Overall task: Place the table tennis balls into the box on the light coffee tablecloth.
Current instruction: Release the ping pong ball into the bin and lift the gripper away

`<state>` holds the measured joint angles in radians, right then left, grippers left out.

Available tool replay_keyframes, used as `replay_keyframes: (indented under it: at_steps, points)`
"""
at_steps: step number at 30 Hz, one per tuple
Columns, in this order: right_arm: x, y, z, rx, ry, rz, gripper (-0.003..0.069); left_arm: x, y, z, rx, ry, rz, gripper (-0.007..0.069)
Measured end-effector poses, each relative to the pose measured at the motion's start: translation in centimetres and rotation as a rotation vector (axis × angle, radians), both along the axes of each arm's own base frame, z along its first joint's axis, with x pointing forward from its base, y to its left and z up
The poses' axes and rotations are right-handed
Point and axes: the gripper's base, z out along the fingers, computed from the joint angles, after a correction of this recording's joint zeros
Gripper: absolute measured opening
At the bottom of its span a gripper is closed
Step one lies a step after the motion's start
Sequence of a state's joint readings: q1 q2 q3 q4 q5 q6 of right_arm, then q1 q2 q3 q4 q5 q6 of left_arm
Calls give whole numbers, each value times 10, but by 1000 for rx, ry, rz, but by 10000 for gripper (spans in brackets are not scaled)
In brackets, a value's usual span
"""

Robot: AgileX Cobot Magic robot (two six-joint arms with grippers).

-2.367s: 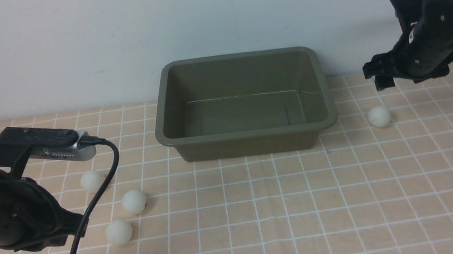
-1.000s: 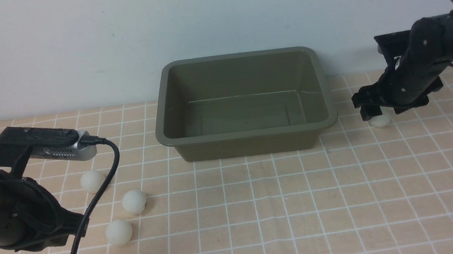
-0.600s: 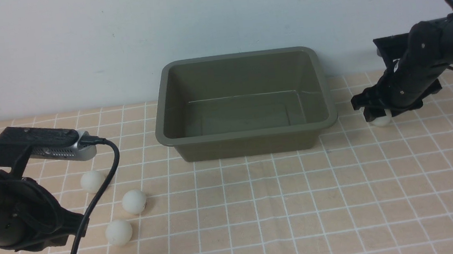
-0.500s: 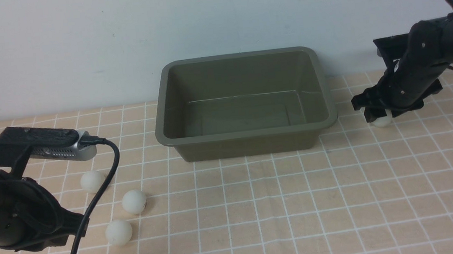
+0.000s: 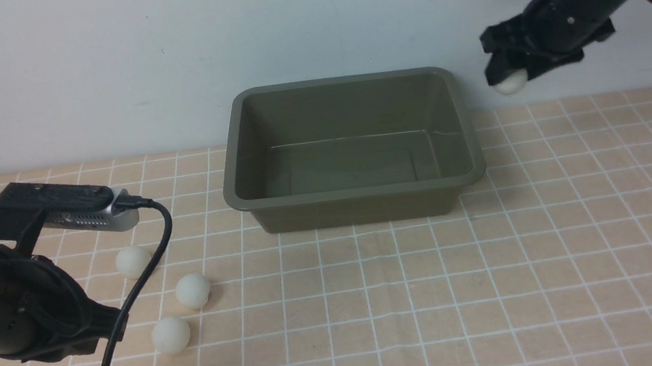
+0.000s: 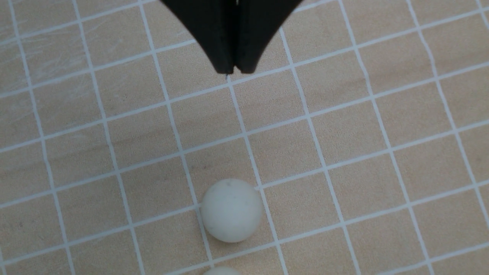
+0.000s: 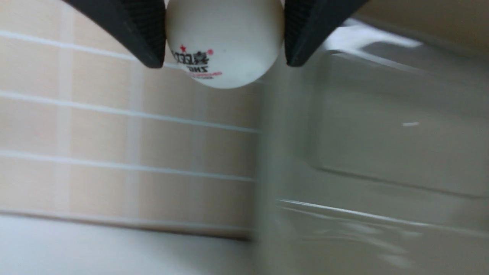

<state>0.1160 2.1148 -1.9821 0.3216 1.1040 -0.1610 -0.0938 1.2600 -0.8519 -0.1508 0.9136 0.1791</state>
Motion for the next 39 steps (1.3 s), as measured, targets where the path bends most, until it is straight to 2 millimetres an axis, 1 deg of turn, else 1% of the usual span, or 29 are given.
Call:
replay_keyframes:
  at_steps: [1,3,4,5,6,7,8,9,10,12,15,20,21,23,26,31,32,33,35,38,39]
  points:
    - [-3,14,4,26,-9,59,361,0,0,0,0,0,0,-69]
    - [-7,40,3,48,-13,142,361,0,0,0,0,-2,0,-69]
    - [-8,47,1,49,-10,161,361,0,0,0,0,-2,0,-69]
    - [-10,62,-5,45,-5,198,361,0,0,0,0,-2,0,-69]
    - [-10,71,-11,39,-2,217,361,0,0,0,0,-2,0,-69]
    - [-10,77,-15,35,-2,225,361,0,0,0,0,-3,0,-69]
    - [-9,87,-23,20,-6,242,361,0,0,0,0,-3,0,-69]
    - [-9,87,-23,20,-8,241,361,0,0,0,0,-3,0,-69]
    - [-8,95,-31,5,-15,252,361,0,0,0,0,-3,0,-69]
    - [-6,103,-39,-8,-25,263,361,0,0,0,0,-3,0,-69]
    - [-5,110,-45,-8,-37,267,361,0,0,0,0,-4,1,-69]
    - [-1,111,-56,-13,-33,261,386,0,0,0,0,-5,1,-69]
    - [0,112,-63,-18,-21,262,409,0,0,0,0,-5,0,-69]
    - [1,112,-66,-18,-14,258,437,0,0,0,-1,-6,0,-69]
    - [1,112,-69,-19,-11,257,460,1,-1,0,-9,-11,4,-68]
    - [2,112,-67,-17,-19,255,465,5,-2,2,-30,-64,6,-64]
    - [1,112,-66,-18,-23,255,453,7,-3,3,-35,-88,-3,-58]
    - [1,111,-60,-23,-32,258,426,9,-4,4,-37,-114,-20,-50]
    - [1,109,-44,-37,-72,264,346,12,-5,6,-44,-156,-45,-33]
    - [-3,104,1,-69,-184,268,174,16,-8,9,-55,-209,-84,11]
    - [-7,101,20,-80,-232,268,108,17,-9,9,-62,-220,-97,31]
